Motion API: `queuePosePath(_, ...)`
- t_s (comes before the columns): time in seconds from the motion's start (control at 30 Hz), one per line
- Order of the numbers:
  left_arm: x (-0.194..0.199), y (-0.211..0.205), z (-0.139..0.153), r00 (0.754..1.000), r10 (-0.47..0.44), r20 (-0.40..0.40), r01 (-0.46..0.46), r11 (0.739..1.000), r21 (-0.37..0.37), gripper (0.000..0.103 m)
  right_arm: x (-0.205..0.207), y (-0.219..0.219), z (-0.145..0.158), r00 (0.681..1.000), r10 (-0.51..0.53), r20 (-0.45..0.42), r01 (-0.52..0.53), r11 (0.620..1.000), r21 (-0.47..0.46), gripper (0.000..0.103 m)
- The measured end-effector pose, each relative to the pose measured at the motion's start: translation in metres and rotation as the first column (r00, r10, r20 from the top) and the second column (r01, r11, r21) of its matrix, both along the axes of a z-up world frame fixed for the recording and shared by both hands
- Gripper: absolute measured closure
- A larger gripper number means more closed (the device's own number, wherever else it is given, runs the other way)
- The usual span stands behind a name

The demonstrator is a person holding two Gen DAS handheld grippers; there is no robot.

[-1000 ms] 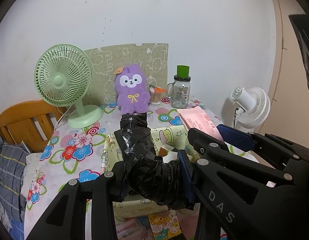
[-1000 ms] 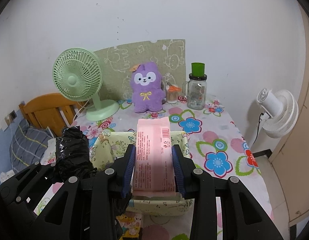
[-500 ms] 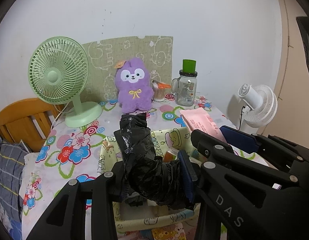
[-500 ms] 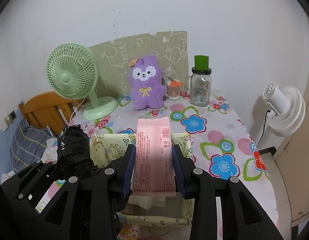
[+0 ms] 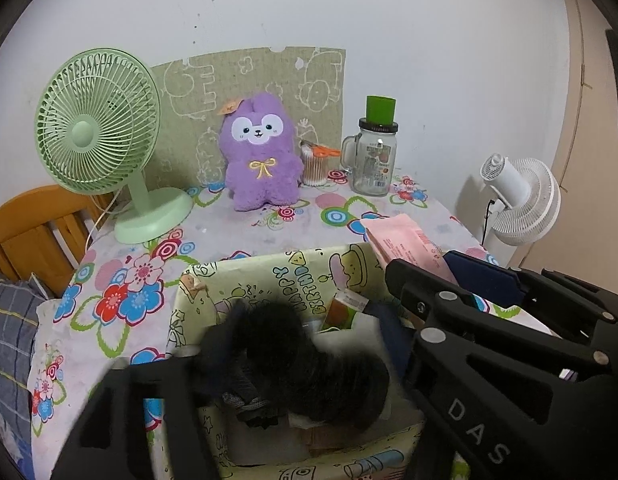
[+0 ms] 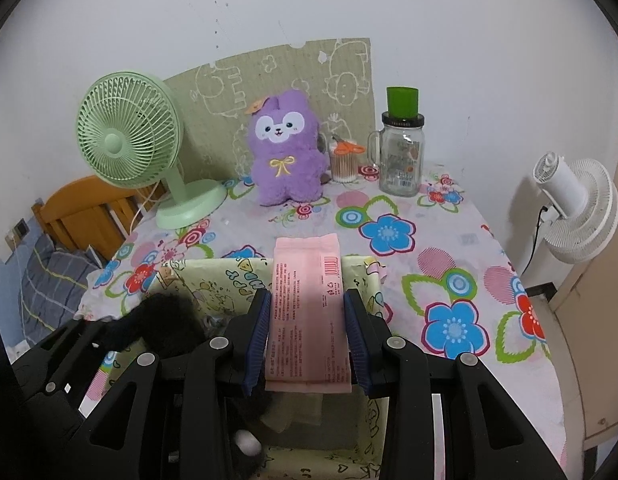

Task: Organize soft objects
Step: 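Open the right tool while the left tool opens, dropping packet and bag into the box, then withdraw both open tools from the box toward the straw pack and snack packet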

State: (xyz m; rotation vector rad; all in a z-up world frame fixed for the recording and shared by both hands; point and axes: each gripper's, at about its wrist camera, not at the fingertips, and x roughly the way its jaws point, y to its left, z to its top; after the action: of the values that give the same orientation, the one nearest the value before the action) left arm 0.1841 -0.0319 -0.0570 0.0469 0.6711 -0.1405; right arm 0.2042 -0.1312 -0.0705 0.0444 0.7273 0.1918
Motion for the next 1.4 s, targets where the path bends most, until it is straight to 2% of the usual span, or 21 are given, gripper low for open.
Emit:
queuePosePath(0.2,-0.003,0.001,-0.001,1.0,0.003,0.003,-0.004,0.999,0.035,0.016,0.003,0.001,-0.003,1.0,0.014,-0.009,-0.014,1.0,0.003,0.063)
queuePosePath(0.6,-0.008,0.014,-0.007,0.999,0.036,-0.009,-0.035,0.998,0.059,0.015,0.006,0.02,-0.013,0.997,0.076,-0.032,-0.076,0.997,-0.009,0.06)
queuePosePath(0.63,-0.008,0.015,-0.007,0.999,0.036,-0.009,-0.035,0.998,0.057,0.015,0.006,0.021,-0.013,0.996,0.079,-0.033,-0.079,0.997,-0.011,0.055)
queuePosePath(0.67,-0.009,0.015,-0.007,0.999,0.036,-0.011,-0.036,0.998,0.055,0.015,0.005,0.021,-0.014,0.996,0.082,-0.034,-0.082,0.997,-0.008,0.043)
queuePosePath(0.73,-0.01,0.017,-0.007,0.999,0.037,-0.012,-0.036,0.998,0.052,0.015,0.004,0.023,-0.014,0.995,0.088,-0.036,-0.088,0.996,-0.011,0.033)
queuePosePath(1.2,-0.031,0.018,0.001,0.999,0.052,-0.002,-0.052,0.998,0.03,0.013,-0.021,0.026,-0.004,0.996,0.09,-0.001,-0.09,0.995,-0.041,0.03)
queuePosePath(1.27,-0.036,0.018,0.003,0.999,0.051,0.006,-0.051,0.998,0.028,0.013,-0.025,0.026,-0.001,0.996,0.088,0.006,-0.088,0.995,-0.044,0.025)
queuePosePath(1.4,-0.045,0.016,0.007,0.999,0.044,0.021,-0.045,0.999,0.022,0.012,-0.036,0.022,0.006,0.996,0.083,0.026,-0.081,0.996,-0.044,0.022)
